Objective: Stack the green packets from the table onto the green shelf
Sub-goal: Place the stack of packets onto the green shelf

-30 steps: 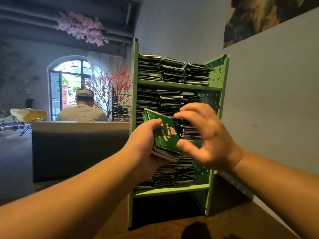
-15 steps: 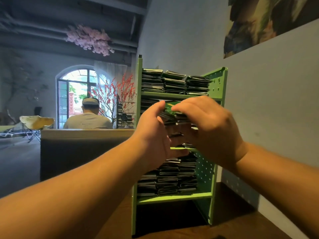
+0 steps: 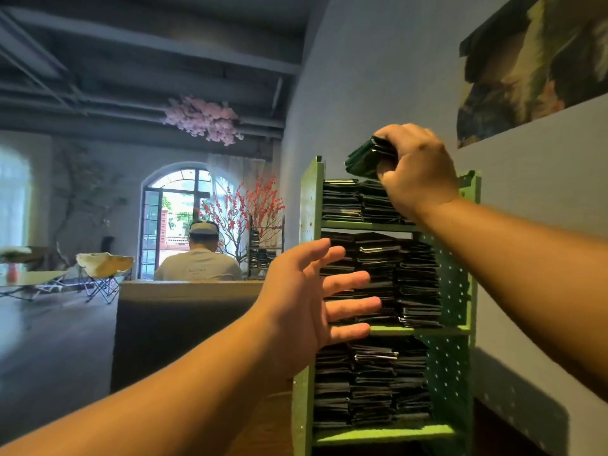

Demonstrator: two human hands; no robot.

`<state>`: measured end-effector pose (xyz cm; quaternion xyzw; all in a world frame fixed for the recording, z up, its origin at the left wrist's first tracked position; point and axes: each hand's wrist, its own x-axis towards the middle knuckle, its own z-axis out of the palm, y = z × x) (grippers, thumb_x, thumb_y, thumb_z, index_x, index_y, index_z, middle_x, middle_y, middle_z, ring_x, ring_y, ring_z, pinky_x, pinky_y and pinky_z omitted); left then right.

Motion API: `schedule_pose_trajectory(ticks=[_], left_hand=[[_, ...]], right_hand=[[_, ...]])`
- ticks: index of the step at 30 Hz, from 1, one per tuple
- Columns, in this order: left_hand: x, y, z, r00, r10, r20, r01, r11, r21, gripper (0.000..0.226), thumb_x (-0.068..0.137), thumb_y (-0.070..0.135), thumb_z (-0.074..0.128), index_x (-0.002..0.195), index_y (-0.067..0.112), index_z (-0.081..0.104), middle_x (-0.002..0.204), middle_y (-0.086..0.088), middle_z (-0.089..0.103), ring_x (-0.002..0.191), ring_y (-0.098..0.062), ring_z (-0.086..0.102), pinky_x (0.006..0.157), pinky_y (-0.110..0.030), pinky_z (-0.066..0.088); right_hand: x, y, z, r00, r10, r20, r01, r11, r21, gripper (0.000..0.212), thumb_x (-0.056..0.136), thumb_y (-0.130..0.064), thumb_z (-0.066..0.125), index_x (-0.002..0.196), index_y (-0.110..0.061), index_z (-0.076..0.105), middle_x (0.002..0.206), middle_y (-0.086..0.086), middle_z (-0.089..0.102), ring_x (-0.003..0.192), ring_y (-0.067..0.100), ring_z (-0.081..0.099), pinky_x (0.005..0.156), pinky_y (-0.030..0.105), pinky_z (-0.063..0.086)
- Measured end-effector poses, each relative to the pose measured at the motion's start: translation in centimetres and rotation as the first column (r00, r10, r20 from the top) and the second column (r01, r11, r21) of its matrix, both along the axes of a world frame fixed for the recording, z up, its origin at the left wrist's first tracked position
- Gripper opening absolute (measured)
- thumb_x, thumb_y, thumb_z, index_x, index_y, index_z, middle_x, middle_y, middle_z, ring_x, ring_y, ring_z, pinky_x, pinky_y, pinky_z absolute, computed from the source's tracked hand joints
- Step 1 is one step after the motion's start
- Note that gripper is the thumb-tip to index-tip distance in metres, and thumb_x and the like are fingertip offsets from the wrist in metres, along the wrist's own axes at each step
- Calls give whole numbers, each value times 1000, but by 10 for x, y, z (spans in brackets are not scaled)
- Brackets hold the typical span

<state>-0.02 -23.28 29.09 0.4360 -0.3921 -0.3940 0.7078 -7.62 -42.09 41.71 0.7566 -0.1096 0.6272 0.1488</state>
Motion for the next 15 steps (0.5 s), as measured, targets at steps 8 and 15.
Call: schedule_pose_trajectory(ticks=[8,15], left_hand=[[21,19,-3,997,49,53,-52,996,69,39,95,37,54,131,24,58,110,-10,77,97,-34,76,73,-41,57],[29,24,-12,991,101,83,-115,975,191,33,95,31,58,128,23,57,100,-6,80,86,-26,76,62,-32,53]], right_hand=[[36,-5,17,998,36,-49,-27,986,166,45,87,3,61,123,-22,70,118,7,70,111,32,57,97,46,52],[66,0,26,995,101,-7,-90,911,403,53,89,11,55,116,-30,75,123,4,66,104,26,60,94,42,56]])
